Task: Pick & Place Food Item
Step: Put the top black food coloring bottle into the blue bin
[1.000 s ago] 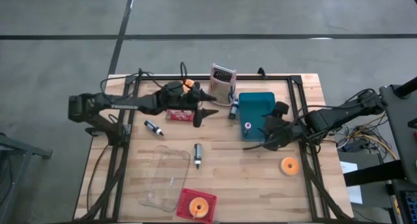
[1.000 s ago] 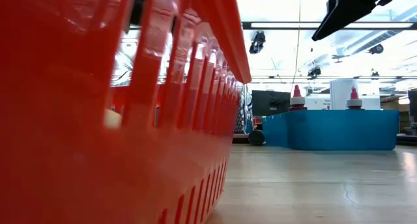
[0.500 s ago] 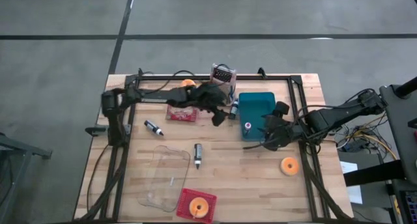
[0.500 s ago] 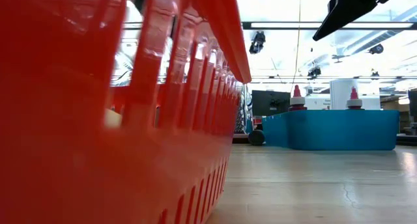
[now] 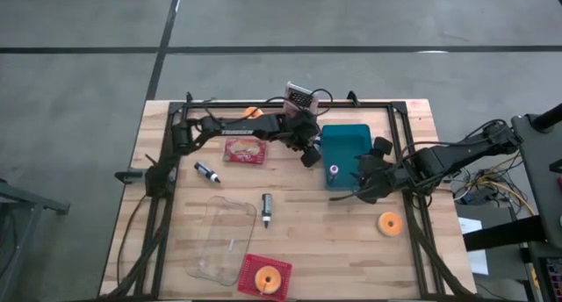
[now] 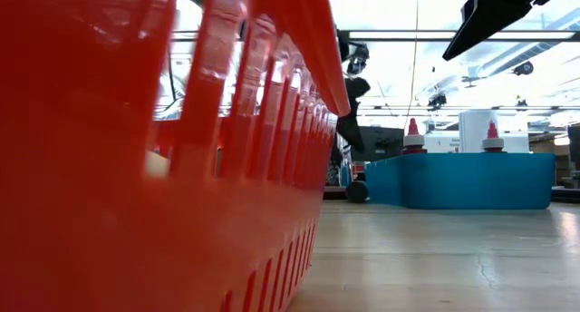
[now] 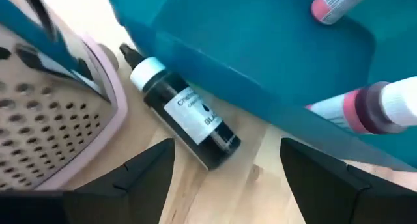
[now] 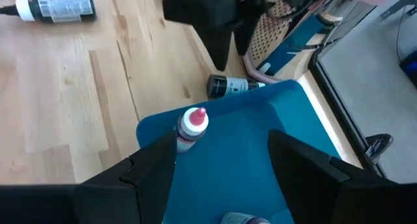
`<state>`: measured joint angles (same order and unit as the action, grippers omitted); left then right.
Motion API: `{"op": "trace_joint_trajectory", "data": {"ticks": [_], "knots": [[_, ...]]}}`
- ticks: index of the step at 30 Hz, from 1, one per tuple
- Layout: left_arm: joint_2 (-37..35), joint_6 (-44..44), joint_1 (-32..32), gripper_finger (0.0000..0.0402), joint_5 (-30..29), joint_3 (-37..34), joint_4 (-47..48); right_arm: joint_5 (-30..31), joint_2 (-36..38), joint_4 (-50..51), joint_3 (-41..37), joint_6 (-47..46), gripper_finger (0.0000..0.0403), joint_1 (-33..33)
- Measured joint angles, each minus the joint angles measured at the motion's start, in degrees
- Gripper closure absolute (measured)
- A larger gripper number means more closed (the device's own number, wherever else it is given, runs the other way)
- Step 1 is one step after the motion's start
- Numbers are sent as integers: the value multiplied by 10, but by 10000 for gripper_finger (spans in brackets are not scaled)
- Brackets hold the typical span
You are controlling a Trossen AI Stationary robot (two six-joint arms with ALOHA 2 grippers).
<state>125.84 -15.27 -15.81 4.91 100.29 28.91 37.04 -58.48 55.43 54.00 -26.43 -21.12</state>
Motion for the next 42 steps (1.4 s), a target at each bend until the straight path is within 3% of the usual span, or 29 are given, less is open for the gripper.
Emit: {"op": "trace_joint_trajectory", "data": {"ticks": [21, 28, 33, 42], "knots": [[27, -53, -1, 120, -12, 37, 36, 5, 11, 14, 0, 5, 165, 0], [28, -50, 6, 120, 42, 37, 6, 6, 11, 14, 0, 5, 165, 0], [49, -41, 7, 120, 42, 45, 11, 7, 11, 13, 0, 5, 165, 0], [127, -15, 6, 120, 5, 138, 95, 7, 11, 13, 0, 5, 165, 0]]}}
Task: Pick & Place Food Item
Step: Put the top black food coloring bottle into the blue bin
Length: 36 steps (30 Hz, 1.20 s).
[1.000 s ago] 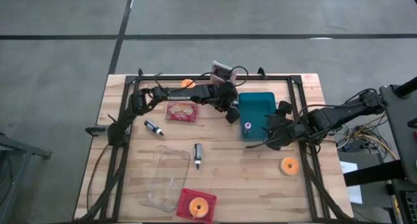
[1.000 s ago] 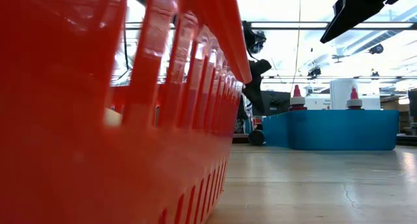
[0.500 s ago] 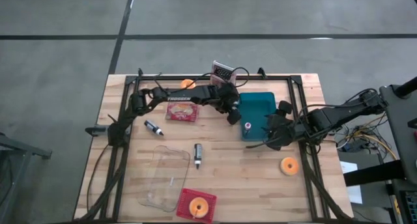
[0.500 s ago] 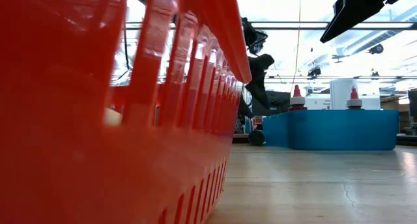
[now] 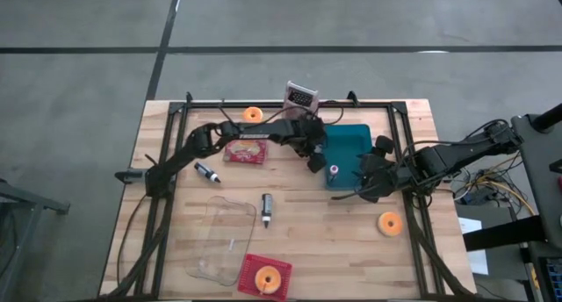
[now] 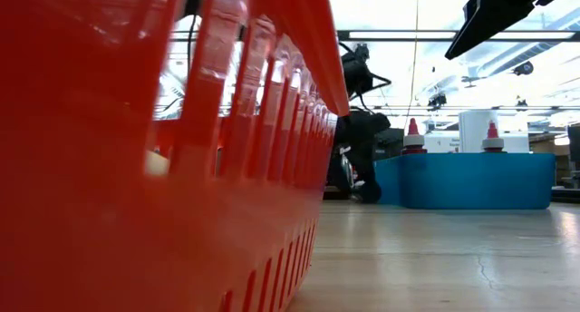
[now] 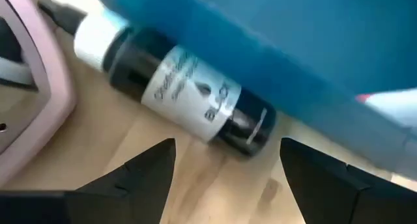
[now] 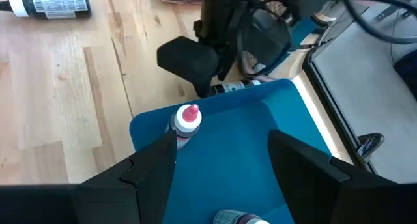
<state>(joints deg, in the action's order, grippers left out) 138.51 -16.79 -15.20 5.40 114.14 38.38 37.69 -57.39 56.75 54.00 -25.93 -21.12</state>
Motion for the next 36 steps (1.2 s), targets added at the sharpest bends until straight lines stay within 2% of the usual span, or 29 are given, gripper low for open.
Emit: {"op": "trace_joint_trajectory", "data": {"ticks": [6, 26, 30, 36], "knots": [[3, 16, 0, 120, -44, 42, 14, 0, 0, 0, 0, 0, 165, 0], [31, -10, -1, 121, -35, 37, 2, 13, 0, -7, 0, 6, 165, 0], [31, -9, -1, 149, -38, 37, 3, 13, 0, -12, 0, 6, 165, 0], [31, -1, 2, 238, -56, 37, 5, 13, 0, -22, 0, 9, 166, 0]]}}
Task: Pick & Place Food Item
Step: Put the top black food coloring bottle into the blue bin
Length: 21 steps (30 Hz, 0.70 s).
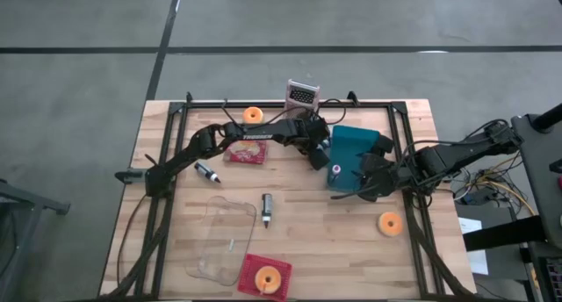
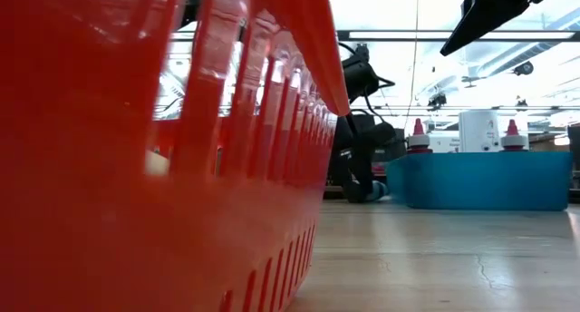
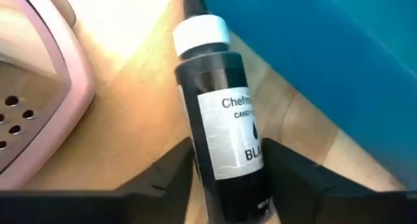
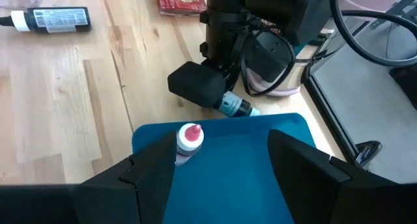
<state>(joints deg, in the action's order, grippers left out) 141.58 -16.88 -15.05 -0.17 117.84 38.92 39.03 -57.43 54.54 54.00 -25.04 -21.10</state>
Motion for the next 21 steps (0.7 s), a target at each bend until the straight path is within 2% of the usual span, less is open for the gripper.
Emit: {"op": "trace_joint_trajectory", "data": {"ticks": [4, 7, 21], "knots": [[-1, 5, 0, 298, 0, 0, 1, 0, 0, 0, 0, 0, 166, 0], [-1, 6, 0, 326, -1, 0, 1, 0, 0, 0, 0, 1, 168, 0], [-5, 35, 4, 331, -31, 0, 12, 0, 0, 0, 0, 2, 175, 0]]}}
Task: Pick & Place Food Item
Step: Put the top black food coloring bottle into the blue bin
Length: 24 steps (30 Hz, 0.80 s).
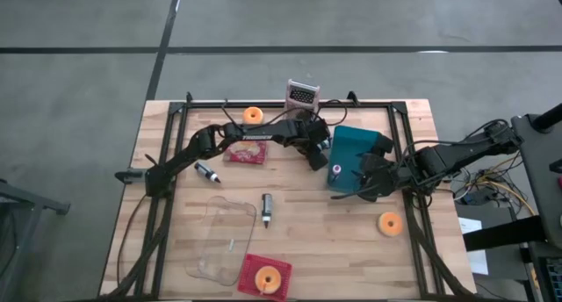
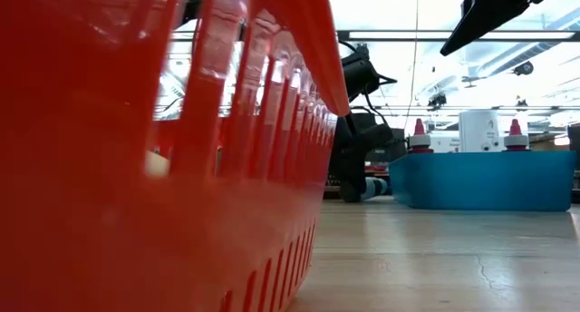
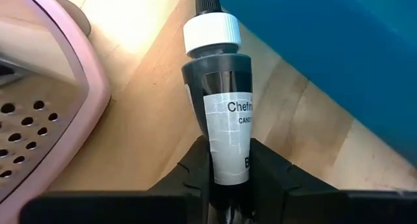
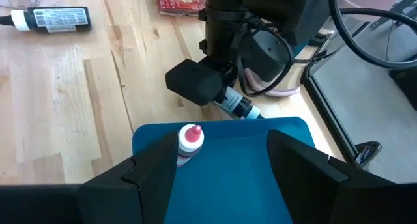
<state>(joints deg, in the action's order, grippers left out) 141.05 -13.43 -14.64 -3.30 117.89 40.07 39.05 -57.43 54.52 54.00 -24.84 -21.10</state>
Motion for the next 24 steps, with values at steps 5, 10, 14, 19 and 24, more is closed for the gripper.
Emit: {"op": "trace_joint_trajectory", "data": {"ticks": [5, 10, 14, 19, 24], "knots": [[-9, 13, 4, 333, -18, -1, -2, 0, 0, 0, 0, 4, 175, 0], [-29, 34, 11, 333, -38, -1, -5, 1, 0, 0, 0, 4, 175, 0], [-41, 45, 20, 333, -43, -1, 1, 1, 0, 0, 0, 4, 175, 0], [-61, 77, 36, 333, -74, -1, 3, 1, 0, 0, 0, 12, 175, 0], [-76, 100, 49, 333, -101, -1, -10, 2, 0, -4, 0, 26, 175, 0]]}}
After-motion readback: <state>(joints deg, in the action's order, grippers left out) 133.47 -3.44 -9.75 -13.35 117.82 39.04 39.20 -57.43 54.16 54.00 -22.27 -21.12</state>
